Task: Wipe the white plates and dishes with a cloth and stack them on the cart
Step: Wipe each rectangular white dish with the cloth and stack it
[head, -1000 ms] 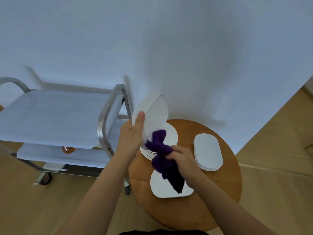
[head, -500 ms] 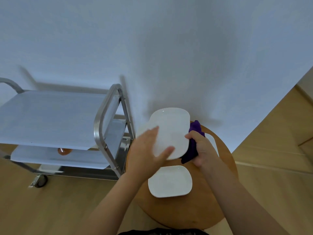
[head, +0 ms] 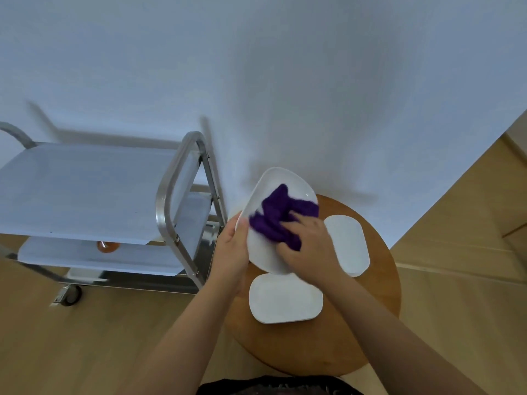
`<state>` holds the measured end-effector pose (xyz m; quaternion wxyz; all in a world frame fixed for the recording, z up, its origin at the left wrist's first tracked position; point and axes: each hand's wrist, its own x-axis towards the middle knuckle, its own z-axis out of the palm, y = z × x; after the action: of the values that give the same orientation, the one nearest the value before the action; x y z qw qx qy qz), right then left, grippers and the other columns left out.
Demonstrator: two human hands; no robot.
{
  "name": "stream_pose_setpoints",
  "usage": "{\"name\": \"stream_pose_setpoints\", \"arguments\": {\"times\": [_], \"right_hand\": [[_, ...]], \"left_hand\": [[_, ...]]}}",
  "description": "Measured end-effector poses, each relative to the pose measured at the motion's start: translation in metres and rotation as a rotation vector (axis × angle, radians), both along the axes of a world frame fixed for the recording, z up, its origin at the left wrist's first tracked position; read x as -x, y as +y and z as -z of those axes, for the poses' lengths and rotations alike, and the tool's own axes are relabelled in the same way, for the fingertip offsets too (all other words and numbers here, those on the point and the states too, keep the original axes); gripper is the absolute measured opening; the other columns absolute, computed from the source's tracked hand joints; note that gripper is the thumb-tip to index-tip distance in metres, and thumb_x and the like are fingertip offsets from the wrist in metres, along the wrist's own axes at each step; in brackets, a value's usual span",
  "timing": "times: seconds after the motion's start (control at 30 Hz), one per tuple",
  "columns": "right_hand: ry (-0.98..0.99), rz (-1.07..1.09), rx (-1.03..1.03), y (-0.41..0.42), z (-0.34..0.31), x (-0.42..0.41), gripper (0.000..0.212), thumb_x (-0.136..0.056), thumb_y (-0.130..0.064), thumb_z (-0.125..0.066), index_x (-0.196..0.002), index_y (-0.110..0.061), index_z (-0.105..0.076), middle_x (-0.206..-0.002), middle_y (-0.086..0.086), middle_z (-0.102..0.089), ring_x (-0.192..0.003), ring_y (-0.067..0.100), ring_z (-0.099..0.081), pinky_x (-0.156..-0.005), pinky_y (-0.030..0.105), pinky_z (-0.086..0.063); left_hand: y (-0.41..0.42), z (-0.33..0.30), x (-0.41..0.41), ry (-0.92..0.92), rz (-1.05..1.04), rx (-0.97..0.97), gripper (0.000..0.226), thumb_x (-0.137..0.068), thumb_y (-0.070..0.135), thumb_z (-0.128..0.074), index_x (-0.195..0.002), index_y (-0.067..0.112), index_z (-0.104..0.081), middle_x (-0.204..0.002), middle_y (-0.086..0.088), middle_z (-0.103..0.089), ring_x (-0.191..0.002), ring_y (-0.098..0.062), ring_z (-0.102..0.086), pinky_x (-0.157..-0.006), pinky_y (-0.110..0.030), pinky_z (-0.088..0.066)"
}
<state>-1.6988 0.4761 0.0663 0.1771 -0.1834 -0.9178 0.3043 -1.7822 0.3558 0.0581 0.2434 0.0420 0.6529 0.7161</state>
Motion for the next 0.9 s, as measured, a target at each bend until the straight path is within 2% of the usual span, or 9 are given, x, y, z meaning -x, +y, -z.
{"name": "stream_pose_setpoints", "arguments": {"times": [0.1,0.17,0.23,0.33,0.47,0.6,0.73,0.8,0.9], "right_hand": [[-0.044,-0.106,0.09,-0.02,0.019,-0.014,0.032,-0.081,-0.02,-0.063,-0.113,-0.021,-0.066,-0.112,-0.007,-0.062,-0.106,0.01,-0.044,-0.089,0.022,-0.038],[-0.136,-0.197,0.26,-0.02,0.026,-0.023,0.015,-0.078,-0.022,-0.063,-0.092,-0.023,-0.068,-0.094,-0.007,-0.065,-0.088,0.006,-0.049,-0.076,0.016,-0.038],[-0.297,-0.233,0.432,-0.005,0.026,-0.031,0.008,-0.074,-0.028,-0.06,-0.072,-0.02,-0.062,-0.072,-0.001,-0.061,-0.067,0.008,-0.054,-0.06,0.019,-0.042],[-0.451,-0.131,0.487,0.026,0.035,-0.047,0.014,-0.074,-0.029,-0.06,-0.073,-0.015,-0.063,-0.063,0.0,-0.059,-0.055,0.01,-0.054,-0.054,0.024,-0.045],[-0.321,0.27,0.658,0.059,0.064,-0.066,0.011,-0.078,-0.02,-0.061,-0.074,-0.01,-0.061,-0.062,0.007,-0.063,-0.054,0.018,-0.059,-0.054,0.031,-0.049],[-0.135,0.609,0.873,0.094,0.089,-0.076,0.013,-0.08,-0.014,-0.062,-0.069,-0.009,-0.056,-0.054,0.001,-0.058,-0.052,0.017,-0.056,-0.048,0.027,-0.044],[-0.094,0.709,0.898,0.13,0.111,-0.09,0.014,-0.081,-0.016,-0.062,-0.07,-0.008,-0.058,-0.056,0.005,-0.058,-0.054,0.023,-0.054,-0.052,0.034,-0.045],[-0.094,0.714,0.906,0.146,0.12,-0.096,0.013,-0.082,-0.016,-0.062,-0.073,-0.008,-0.059,-0.058,0.007,-0.059,-0.053,0.024,-0.054,-0.053,0.035,-0.045],[-0.081,0.721,0.919,0.165,0.133,-0.103,0.016,-0.084,-0.014,-0.061,-0.068,-0.015,-0.057,-0.05,-0.003,-0.057,-0.046,0.012,-0.053,-0.045,0.027,-0.043]], "left_hand": [[0.007,0.002,0.006,-0.043,-0.041,0.015,0.019,-0.1,0.032,-0.039,-0.106,0.034,-0.057,-0.103,-0.003,-0.065,-0.095,-0.02,-0.064,-0.064,-0.027,-0.056],[0.009,0.011,0.009,-0.037,-0.021,0.07,0.019,-0.1,0.035,-0.039,-0.111,0.033,-0.054,-0.108,-0.003,-0.062,-0.097,-0.02,-0.062,-0.063,-0.025,-0.056],[0.014,0.022,0.009,-0.028,0.026,0.154,0.02,-0.099,0.039,-0.04,-0.115,0.032,-0.05,-0.111,-0.002,-0.06,-0.099,-0.019,-0.06,-0.066,-0.027,-0.056],[0.032,0.041,0.002,-0.078,0.076,0.257,0.032,-0.097,0.043,-0.041,-0.124,0.026,-0.042,-0.114,-0.001,-0.055,-0.1,-0.02,-0.057,-0.074,-0.034,-0.057],[0.069,0.063,-0.006,-0.253,0.049,0.275,0.037,-0.097,0.04,-0.044,-0.129,0.022,-0.039,-0.119,-0.005,-0.054,-0.105,-0.026,-0.056,-0.085,-0.044,-0.055],[0.114,0.082,-0.024,-0.486,0.008,0.161,0.037,-0.099,0.028,-0.045,-0.133,0.016,-0.039,-0.121,-0.005,-0.054,-0.111,-0.027,-0.053,-0.091,-0.05,-0.051],[0.164,0.108,-0.044,-0.611,-0.013,0.173,0.039,-0.099,0.026,-0.045,-0.137,0.018,-0.036,-0.126,-0.006,-0.053,-0.118,-0.029,-0.051,-0.096,-0.054,-0.047],[0.188,0.125,-0.051,-0.631,-0.016,0.23,0.04,-0.099,0.03,-0.045,-0.136,0.019,-0.035,-0.117,-0.004,-0.054,-0.112,-0.025,-0.053,-0.096,-0.051,-0.048],[0.219,0.148,-0.06,-0.658,-0.05,0.3,0.039,-0.1,0.034,-0.041,-0.136,0.022,-0.032,-0.102,0.003,-0.052,-0.102,-0.022,-0.055,-0.093,-0.048,-0.051]]}}
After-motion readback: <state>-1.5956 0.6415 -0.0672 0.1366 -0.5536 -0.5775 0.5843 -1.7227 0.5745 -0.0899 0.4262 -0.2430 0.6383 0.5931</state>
